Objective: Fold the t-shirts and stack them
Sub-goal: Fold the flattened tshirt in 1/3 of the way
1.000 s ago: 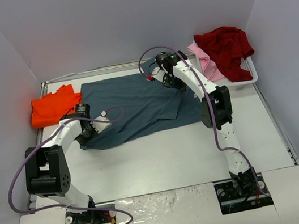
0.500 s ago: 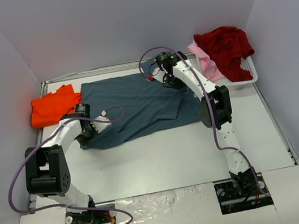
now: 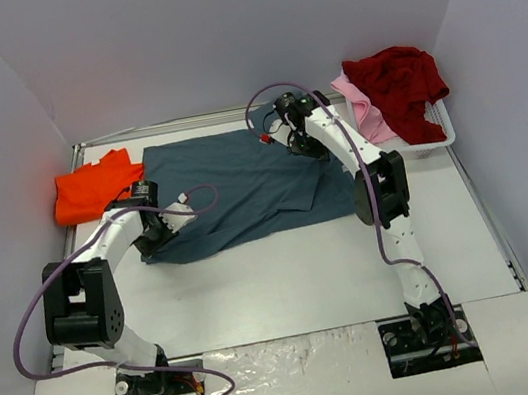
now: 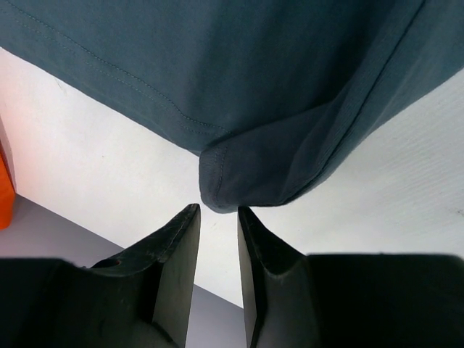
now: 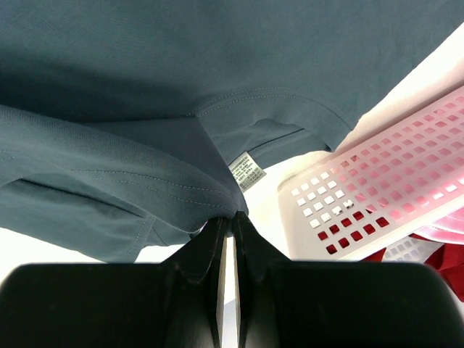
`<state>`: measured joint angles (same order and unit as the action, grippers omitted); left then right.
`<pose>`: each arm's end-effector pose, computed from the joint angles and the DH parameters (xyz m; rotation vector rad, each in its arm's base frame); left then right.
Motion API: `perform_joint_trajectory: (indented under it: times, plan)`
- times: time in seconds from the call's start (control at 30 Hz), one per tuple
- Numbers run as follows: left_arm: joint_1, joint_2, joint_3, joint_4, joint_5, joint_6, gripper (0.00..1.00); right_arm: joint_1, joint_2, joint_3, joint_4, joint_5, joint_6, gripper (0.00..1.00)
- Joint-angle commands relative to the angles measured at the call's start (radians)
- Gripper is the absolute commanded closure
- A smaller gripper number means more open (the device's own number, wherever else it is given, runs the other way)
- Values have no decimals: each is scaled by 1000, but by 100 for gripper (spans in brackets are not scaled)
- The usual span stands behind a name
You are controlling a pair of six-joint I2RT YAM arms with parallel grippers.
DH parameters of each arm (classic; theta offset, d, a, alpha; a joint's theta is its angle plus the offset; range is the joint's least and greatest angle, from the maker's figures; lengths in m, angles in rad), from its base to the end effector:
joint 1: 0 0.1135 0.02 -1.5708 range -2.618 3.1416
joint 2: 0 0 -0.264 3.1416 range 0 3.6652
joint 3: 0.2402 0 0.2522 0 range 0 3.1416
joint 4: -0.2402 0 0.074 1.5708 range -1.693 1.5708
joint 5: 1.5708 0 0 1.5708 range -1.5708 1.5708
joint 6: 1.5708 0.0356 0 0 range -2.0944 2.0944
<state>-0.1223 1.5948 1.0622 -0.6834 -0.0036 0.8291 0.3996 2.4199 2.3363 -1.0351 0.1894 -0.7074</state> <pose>0.3036 -0.0372 0.2020 1.2836 2.4935 0.1787 0.4769 0.1941 0.2292 -1.3705 2.3303 -0.3490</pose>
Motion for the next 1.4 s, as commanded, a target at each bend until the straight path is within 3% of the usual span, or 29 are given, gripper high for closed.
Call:
perform_joint_trajectory:
  times: [0.0,0.93,1.03,1.17,1.37]
  plan:
    - [9,-41,39,-41,4,11,73,-7,15,6,-28,39,8,100]
    - [7,60,32,-21,45,25,71,-11,41,5,-28,51,9,100]
    - [7,67,27,-19,50,28,78,-13,45,6,-29,51,11,100]
    - [7,79,30,-15,51,28,97,-13,48,5,-29,53,13,100]
    - [7,71,38,-15,51,22,98,-15,45,3,-29,53,13,100]
